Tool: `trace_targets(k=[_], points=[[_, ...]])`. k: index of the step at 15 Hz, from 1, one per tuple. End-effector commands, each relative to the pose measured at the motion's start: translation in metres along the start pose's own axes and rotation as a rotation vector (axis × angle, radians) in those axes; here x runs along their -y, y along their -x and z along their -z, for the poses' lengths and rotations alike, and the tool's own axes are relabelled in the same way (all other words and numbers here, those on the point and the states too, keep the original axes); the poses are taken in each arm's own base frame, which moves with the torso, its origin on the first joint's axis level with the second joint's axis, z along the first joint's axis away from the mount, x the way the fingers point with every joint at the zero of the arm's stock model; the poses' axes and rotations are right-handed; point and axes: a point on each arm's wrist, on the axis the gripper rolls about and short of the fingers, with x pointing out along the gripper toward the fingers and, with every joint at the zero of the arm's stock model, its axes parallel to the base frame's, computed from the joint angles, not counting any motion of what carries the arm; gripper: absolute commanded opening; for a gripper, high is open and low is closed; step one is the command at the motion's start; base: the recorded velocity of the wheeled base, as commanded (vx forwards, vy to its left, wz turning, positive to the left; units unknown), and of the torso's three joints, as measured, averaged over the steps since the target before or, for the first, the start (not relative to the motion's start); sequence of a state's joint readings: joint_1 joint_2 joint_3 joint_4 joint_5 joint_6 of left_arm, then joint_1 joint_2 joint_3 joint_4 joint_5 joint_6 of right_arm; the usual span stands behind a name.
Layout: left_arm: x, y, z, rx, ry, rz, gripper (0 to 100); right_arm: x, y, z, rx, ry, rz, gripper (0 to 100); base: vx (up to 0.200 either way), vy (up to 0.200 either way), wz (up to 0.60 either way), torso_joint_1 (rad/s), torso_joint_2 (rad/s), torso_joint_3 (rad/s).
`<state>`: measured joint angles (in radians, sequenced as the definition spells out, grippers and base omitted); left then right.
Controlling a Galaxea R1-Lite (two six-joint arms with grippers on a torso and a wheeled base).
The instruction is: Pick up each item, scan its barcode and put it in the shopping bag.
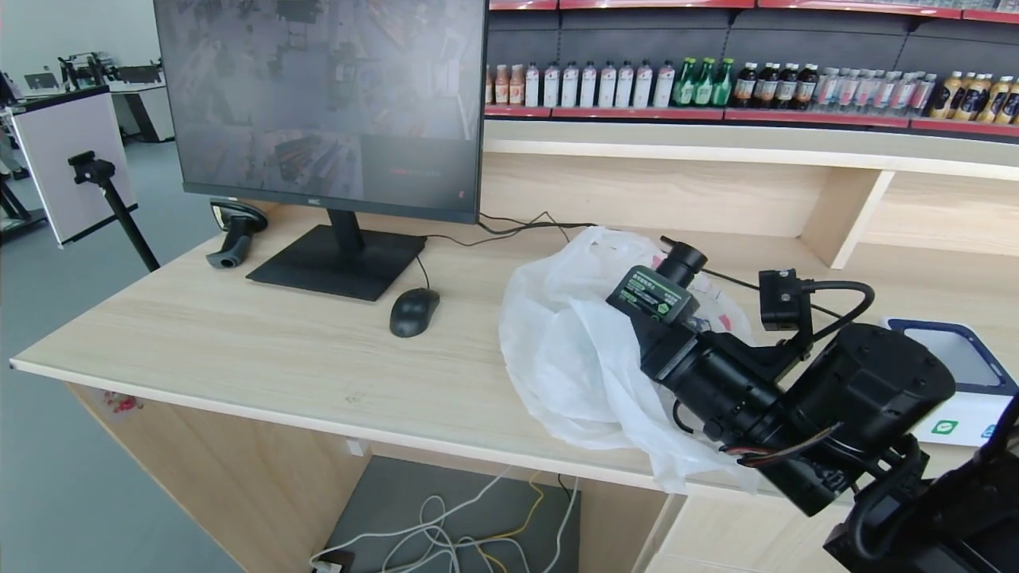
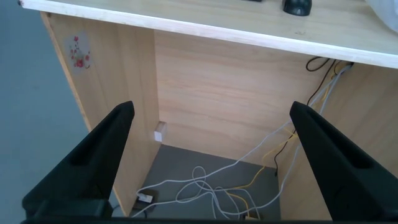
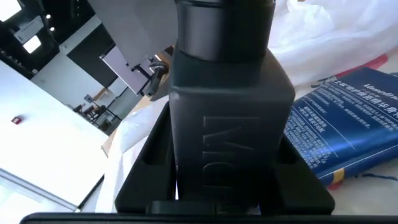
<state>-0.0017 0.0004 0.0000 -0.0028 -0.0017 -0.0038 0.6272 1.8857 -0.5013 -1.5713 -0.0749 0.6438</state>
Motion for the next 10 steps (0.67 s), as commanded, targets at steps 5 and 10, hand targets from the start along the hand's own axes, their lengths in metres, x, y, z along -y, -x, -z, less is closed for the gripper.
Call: trace_targets(k=[5, 10], points=[[0.0, 0.0, 0.0, 0.001, 0.001, 0.0, 100, 0.013, -0.002, 0.008, -0.029, 0.003, 0.042, 0, 0.0, 0.0, 0.0, 0.0, 0.0, 0.0], [0.0, 0.0, 0.0, 0.001, -0.001, 0.0, 100, 0.009, -0.003, -0.004, 0.017, 0.015, 0.027, 100, 0.0, 0.0, 0.0, 0.0, 0.0, 0.0]])
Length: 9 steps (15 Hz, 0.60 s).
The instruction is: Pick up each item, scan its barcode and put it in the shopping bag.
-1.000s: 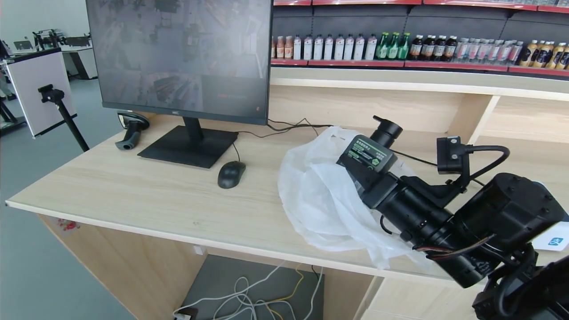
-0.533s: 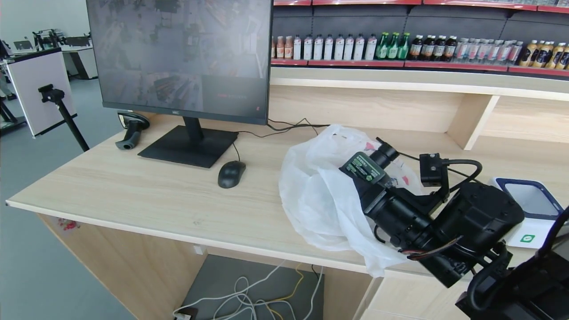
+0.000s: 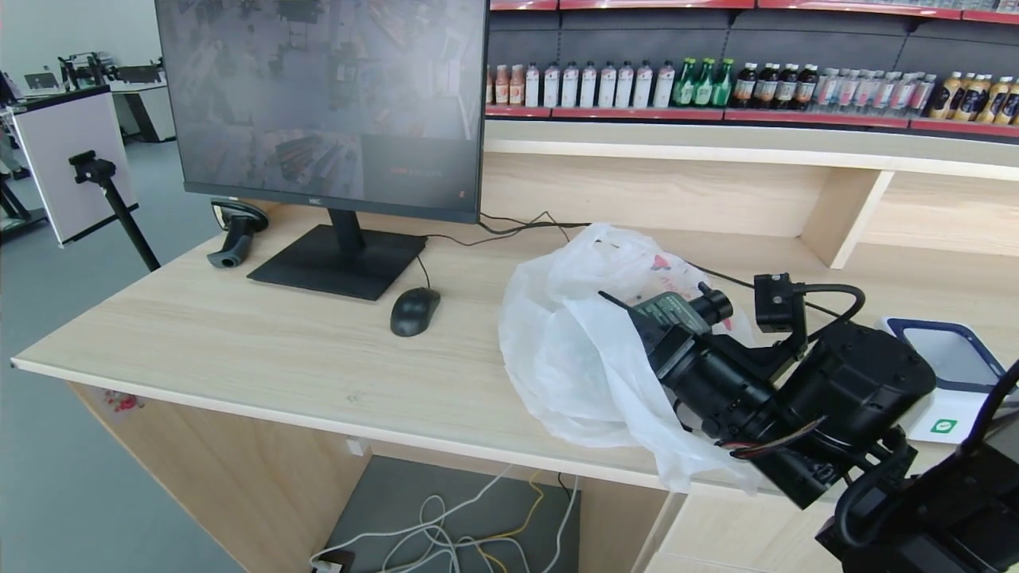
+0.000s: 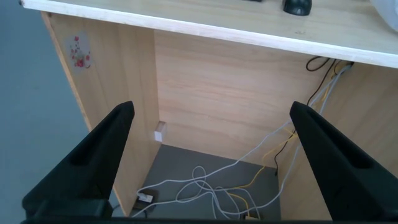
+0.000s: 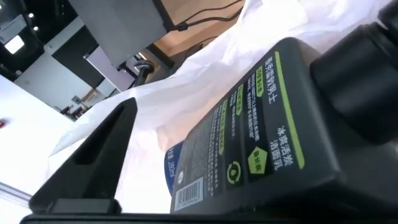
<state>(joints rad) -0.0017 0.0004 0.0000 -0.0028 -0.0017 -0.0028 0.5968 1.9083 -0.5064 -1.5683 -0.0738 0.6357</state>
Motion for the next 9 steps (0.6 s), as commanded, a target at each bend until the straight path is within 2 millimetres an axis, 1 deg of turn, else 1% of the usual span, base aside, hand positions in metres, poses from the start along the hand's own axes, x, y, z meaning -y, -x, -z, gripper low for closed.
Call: trace_targets(k=[1, 2, 4, 6, 8, 9], points=[[0.0, 0.0, 0.0, 0.001, 0.0, 0.0, 100, -0.005, 0.001, -0.008, 0.03, 0.006, -0.018, 100, 0.0, 0.0, 0.0, 0.0, 0.0, 0.0], [0.0, 0.0, 0.0, 0.001, 0.0, 0.0, 100, -0.006, 0.002, -0.011, 0.038, 0.014, -0.02, 100, 0.0, 0.0, 0.0, 0.0, 0.0, 0.0], [0.0, 0.0, 0.0, 0.001, 0.0, 0.0, 100, 0.001, 0.004, -0.016, 0.052, 0.046, 0.008, 100, 0.0, 0.0, 0.0, 0.0, 0.0, 0.0], [0.0, 0.0, 0.0, 0.001, 0.0, 0.0, 100, 0.015, 0.003, -0.031, 0.099, 0.108, 0.051, 100, 0.0, 0.0, 0.0, 0.0, 0.0, 0.0], [0.0, 0.0, 0.0, 0.001, -0.001, 0.0, 100, 0.022, -0.004, -0.047, 0.16, 0.176, 0.064, 100, 0.0, 0.0, 0.0, 0.0, 0.0, 0.0], [0.0, 0.0, 0.0, 0.001, -0.001, 0.0, 100, 0.023, -0.007, -0.051, 0.178, 0.188, 0.064, 100, 0.0, 0.0, 0.0, 0.0, 0.0, 0.0]])
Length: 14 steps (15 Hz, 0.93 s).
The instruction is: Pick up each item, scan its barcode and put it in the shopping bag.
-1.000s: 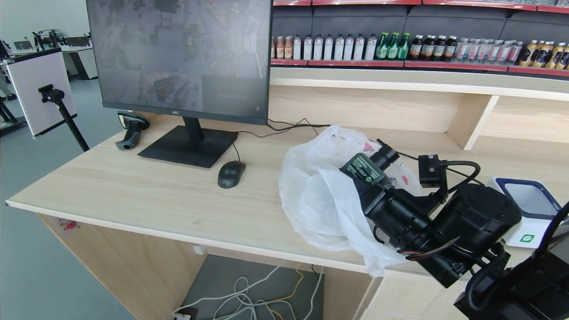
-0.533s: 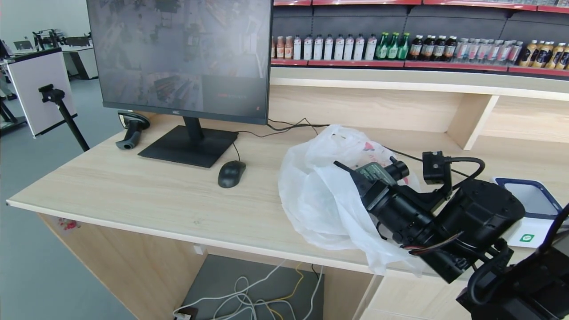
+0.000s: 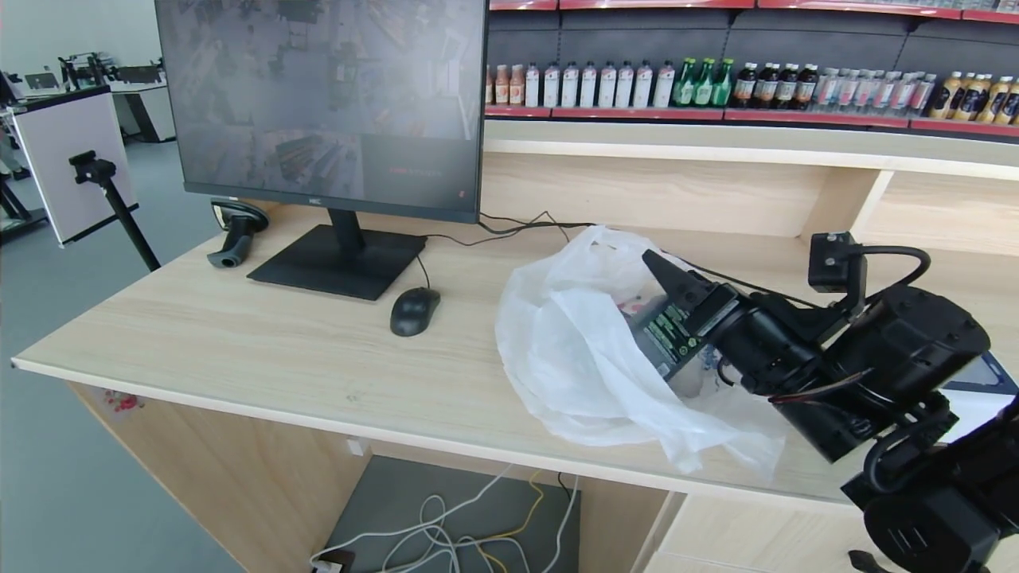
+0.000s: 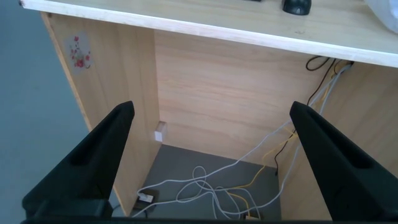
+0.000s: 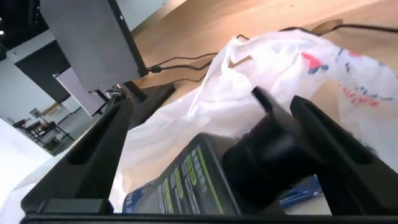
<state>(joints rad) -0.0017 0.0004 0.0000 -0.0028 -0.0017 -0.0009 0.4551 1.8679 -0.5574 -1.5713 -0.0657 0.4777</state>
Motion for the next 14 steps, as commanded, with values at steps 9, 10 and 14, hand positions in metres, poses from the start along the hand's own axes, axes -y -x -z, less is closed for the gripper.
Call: trace_targets(k=[9, 10, 14], points=[[0.0, 0.0, 0.0, 0.001, 0.002, 0.0, 100, -0.002, 0.007, -0.013, 0.032, 0.289, 0.006, 100, 0.0, 0.0, 0.0, 0.0, 0.0, 0.0], [0.0, 0.0, 0.0, 0.001, 0.004, 0.0, 100, -0.008, 0.011, -0.017, 0.043, 0.322, -0.012, 100, 0.0, 0.0, 0.0, 0.0, 0.0, 0.0], [0.0, 0.0, 0.0, 0.001, 0.004, 0.0, 100, -0.012, 0.026, -0.022, 0.035, 0.378, -0.017, 100, 0.0, 0.0, 0.0, 0.0, 0.0, 0.0]])
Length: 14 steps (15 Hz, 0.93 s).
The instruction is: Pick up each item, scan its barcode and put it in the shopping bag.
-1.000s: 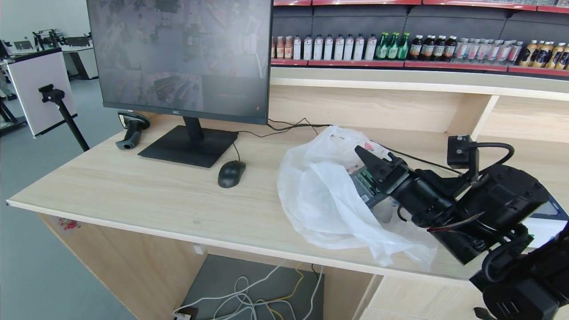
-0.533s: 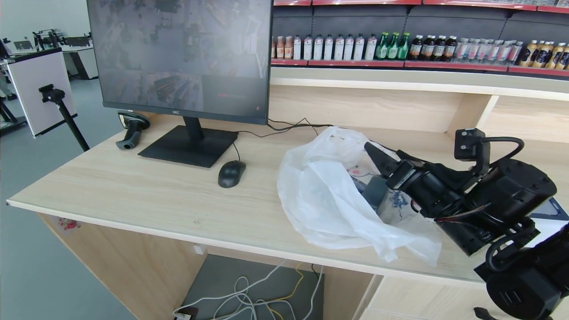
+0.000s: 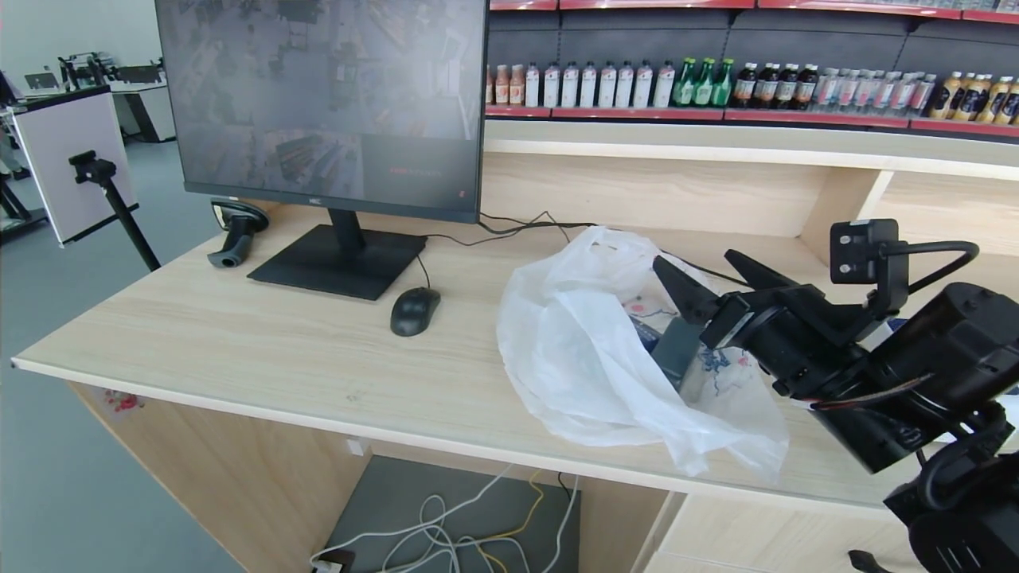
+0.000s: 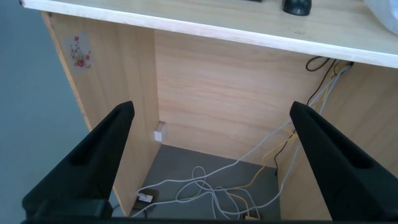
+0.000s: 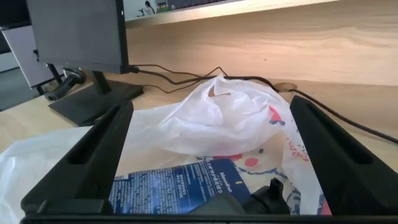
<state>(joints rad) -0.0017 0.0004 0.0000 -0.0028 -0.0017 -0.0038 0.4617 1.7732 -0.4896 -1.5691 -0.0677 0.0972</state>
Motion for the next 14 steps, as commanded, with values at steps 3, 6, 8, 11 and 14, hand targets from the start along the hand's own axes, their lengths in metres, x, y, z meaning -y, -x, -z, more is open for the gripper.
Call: trace_targets(k=[3, 6, 8, 11, 14], points=[[0.0, 0.0, 0.0, 0.001, 0.001, 0.0, 100, -0.005, 0.011, -0.006, 0.002, 0.013, -0.023, 100, 0.0, 0.0, -0.6, 0.004, 0.0, 0.001], [0.0, 0.0, 0.0, 0.001, 0.001, 0.0, 100, -0.008, 0.012, -0.007, 0.007, 0.02, -0.035, 100, 0.0, 0.0, -0.6, 0.004, 0.0, 0.004], [0.0, 0.0, 0.0, -0.001, 0.001, 0.0, 100, -0.008, 0.013, -0.009, 0.012, 0.019, -0.034, 100, 0.0, 0.0, -0.6, 0.002, 0.0, 0.002], [0.0, 0.0, 0.0, -0.001, 0.002, 0.0, 100, -0.008, 0.012, -0.011, 0.019, 0.021, -0.034, 100, 0.0, -0.067, -0.6, -0.001, 0.01, 0.004], [0.0, 0.0, 0.0, -0.001, 0.002, 0.0, 100, -0.01, 0.008, -0.02, 0.064, 0.053, -0.038, 100, 0.0, -0.2, -0.2, 0.002, 0.0, 0.005]])
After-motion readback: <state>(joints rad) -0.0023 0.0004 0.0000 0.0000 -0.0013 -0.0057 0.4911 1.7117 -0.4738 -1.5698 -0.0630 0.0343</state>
